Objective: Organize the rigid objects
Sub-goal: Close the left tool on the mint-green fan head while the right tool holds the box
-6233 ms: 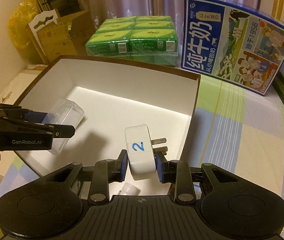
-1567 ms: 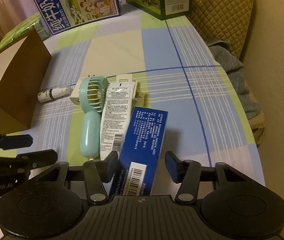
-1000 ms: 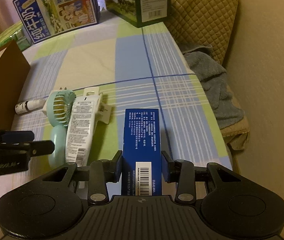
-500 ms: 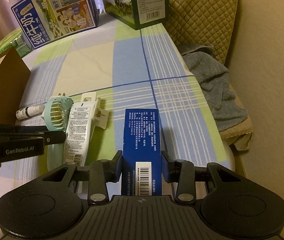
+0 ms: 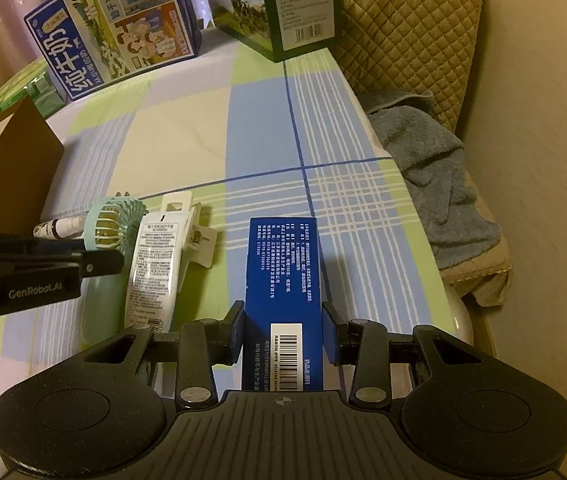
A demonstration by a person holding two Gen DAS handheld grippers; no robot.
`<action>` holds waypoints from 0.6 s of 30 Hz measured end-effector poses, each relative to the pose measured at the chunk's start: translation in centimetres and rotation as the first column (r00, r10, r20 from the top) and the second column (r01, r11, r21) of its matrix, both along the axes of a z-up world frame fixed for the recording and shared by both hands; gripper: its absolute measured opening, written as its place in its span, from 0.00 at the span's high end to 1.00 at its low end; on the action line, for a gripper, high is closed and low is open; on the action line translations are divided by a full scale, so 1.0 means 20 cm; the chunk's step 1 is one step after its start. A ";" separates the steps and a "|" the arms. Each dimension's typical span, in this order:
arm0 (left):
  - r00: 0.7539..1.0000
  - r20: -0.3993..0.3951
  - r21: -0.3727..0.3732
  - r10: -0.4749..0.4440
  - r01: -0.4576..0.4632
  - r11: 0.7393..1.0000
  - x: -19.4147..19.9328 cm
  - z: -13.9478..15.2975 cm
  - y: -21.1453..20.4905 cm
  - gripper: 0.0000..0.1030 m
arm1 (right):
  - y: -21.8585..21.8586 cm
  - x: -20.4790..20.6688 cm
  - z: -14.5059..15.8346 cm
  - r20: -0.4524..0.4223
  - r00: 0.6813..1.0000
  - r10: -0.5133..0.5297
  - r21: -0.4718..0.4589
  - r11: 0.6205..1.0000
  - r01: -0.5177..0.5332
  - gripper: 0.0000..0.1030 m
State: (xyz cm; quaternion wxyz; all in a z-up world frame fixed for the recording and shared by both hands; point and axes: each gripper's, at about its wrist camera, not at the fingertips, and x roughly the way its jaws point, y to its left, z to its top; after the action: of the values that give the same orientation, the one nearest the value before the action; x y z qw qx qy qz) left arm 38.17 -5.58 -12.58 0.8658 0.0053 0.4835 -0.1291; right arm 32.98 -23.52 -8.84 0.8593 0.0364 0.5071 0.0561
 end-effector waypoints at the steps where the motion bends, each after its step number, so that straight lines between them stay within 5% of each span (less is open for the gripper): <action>1: 1.000 0.000 0.001 0.000 0.000 1.000 0.01 0.00 -0.01 0.69 | 0.00 0.00 0.00 0.001 1.000 0.001 0.000 1.000 -0.001 0.65; 18: 1.000 -0.021 0.059 0.004 -0.002 0.998 0.01 -0.03 -0.04 0.70 | 0.00 0.07 -0.03 0.010 1.000 0.004 -0.014 1.000 -0.004 0.65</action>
State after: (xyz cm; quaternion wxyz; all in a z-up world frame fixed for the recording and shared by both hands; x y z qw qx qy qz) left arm 38.38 -6.30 -13.11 0.8603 0.0287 0.4961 -0.1135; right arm 34.41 -23.60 -9.47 0.8620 0.0290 0.5031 0.0543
